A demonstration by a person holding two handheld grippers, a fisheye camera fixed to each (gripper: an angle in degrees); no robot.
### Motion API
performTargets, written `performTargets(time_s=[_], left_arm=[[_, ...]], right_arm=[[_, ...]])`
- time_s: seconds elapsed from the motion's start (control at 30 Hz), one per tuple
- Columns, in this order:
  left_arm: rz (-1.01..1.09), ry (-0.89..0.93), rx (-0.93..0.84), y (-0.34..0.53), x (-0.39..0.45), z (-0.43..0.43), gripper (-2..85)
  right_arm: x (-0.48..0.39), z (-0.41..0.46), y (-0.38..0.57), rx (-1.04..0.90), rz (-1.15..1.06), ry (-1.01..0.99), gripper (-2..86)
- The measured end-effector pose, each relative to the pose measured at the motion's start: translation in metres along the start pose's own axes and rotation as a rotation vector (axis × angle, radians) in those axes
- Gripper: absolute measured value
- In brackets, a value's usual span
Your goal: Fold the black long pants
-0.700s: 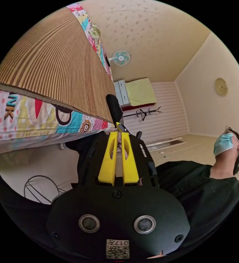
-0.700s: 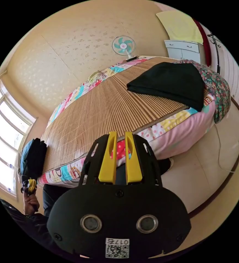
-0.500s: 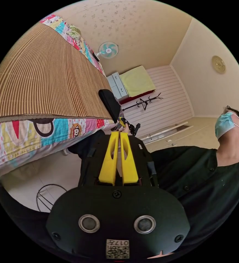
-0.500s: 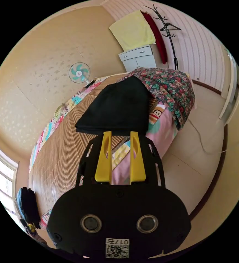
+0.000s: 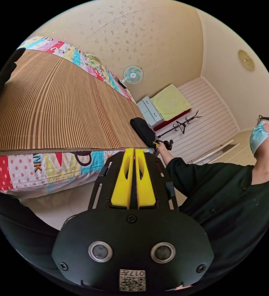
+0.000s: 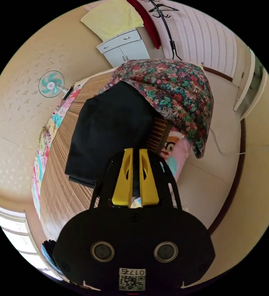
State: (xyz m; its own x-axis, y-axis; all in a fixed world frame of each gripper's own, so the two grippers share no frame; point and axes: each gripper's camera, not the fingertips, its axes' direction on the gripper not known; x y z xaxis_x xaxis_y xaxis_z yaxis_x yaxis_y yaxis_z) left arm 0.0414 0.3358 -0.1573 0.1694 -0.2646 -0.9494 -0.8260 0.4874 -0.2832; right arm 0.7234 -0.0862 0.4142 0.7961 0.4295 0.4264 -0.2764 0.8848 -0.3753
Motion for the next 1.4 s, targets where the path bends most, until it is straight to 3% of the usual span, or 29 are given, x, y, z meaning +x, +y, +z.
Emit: performTargets(time_s=[0.03,0.13,0.2,0.33,0.43,0.53,0.63,0.73,0.83,0.9,1.0,1.1,1.13,1.23,1.4], left_arm=[[0.002,0.011,0.014,0.002,-0.001,-0.006,-1.0],[-0.017,0.044,0.078,0.011,-0.009,-0.023,-1.0],[-0.017,0.060,0.106,0.017,-0.012,-0.034,-1.0],[0.007,0.045,0.117,0.026,-0.018,-0.055,-1.0],[0.026,0.068,0.127,0.028,-0.020,-0.065,-1.0],[0.039,0.052,0.161,0.032,-0.020,-0.074,-1.0],[0.031,0.061,0.176,0.036,-0.025,-0.080,-1.0],[0.020,0.049,0.188,0.043,-0.033,-0.089,-1.0],[0.003,0.002,0.200,0.049,-0.045,-0.100,-1.0],[-0.025,-0.012,0.200,0.050,-0.057,-0.104,-1.0],[-0.062,-0.020,0.195,0.047,-0.078,-0.106,-1.0],[-0.056,-0.011,0.168,0.036,-0.091,-0.100,-1.0],[-0.043,-0.005,0.162,0.030,-0.094,-0.096,-1.0],[-0.017,-0.005,0.158,0.017,-0.096,-0.083,-1.0],[0.003,-0.002,0.137,0.006,-0.093,-0.058,-1.0]], right_arm=[[-0.022,-0.010,-0.004,0.024,-0.047,-0.021,4.1],[-0.080,-0.012,-0.015,-0.077,-0.155,0.156,3.3],[-0.104,-0.031,-0.011,0.001,-0.218,0.016,3.1],[-0.205,-0.091,0.019,0.186,-0.596,-0.273,3.0],[-0.293,-0.120,0.056,0.181,-0.876,-0.557,3.0],[-0.389,-0.109,0.125,0.010,-1.152,-0.699,3.1],[-0.444,-0.073,0.229,-0.287,-1.380,-0.848,3.0],[-0.439,-0.040,0.345,-0.572,-1.518,-1.013,2.9],[-0.394,-0.017,0.442,-0.749,-1.572,-0.998,3.0],[-0.357,-0.014,0.485,-0.854,-1.565,-1.072,3.1],[-0.308,-0.011,0.504,-0.900,-1.492,-1.015,3.3],[-0.274,-0.019,0.442,-0.824,-1.258,-1.147,3.1],[-0.262,-0.023,0.403,-0.720,-1.165,-1.184,3.4],[-0.245,-0.005,0.308,-0.522,-0.952,-1.004,5.8],[-0.243,0.054,0.189,-0.446,-0.619,-0.847,7.3]])
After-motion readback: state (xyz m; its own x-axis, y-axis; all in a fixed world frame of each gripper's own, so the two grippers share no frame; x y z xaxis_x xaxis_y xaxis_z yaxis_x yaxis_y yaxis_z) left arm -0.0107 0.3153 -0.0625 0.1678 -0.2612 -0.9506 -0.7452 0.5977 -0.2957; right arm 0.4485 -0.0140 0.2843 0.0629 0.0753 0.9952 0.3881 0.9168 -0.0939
